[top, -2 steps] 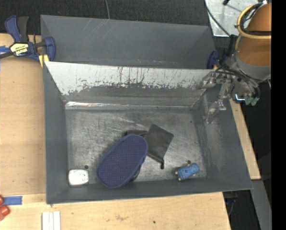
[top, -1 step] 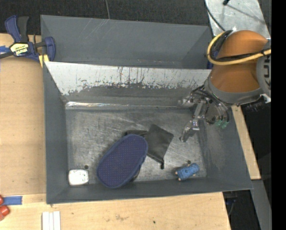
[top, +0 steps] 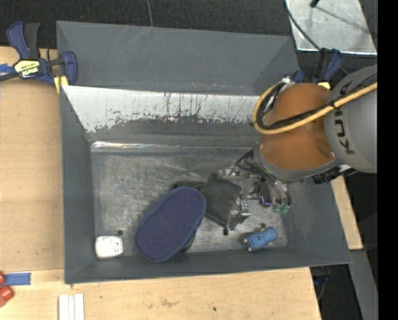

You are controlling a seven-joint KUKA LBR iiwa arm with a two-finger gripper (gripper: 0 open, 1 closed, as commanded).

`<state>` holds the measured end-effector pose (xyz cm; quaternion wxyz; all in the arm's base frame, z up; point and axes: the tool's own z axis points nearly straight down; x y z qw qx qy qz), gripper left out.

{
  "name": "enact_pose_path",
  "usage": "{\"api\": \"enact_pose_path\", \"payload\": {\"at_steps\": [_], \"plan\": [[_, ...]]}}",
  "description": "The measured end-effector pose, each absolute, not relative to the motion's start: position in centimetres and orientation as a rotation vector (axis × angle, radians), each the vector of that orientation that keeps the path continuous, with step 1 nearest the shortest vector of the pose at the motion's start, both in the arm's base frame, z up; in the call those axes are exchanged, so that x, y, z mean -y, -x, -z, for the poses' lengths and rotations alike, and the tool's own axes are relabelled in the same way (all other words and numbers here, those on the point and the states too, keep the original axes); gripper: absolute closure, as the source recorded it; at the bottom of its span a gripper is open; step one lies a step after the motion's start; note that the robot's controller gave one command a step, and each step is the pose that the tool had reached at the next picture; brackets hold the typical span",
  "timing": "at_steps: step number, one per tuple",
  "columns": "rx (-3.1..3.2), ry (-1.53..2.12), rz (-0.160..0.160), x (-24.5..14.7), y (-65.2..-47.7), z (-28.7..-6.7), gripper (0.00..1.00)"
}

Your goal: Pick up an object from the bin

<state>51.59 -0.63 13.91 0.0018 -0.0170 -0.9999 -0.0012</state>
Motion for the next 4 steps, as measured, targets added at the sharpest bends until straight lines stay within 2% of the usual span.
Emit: {"api": "enact_pose_path", "payload": {"at_steps": [1, 2, 3, 4], "plan": [[3.125, -0.369, 0.000, 1.2, -56.1, -10.3, 0.00], [3.084, -0.630, -0.001, 1.2, -58.4, -7.9, 0.00], [2.986, -1.013, -0.008, -1.2, -59.4, -7.6, 0.00], [2.975, -1.032, -0.002, -0.9, -61.3, -7.7, 0.00]]}}
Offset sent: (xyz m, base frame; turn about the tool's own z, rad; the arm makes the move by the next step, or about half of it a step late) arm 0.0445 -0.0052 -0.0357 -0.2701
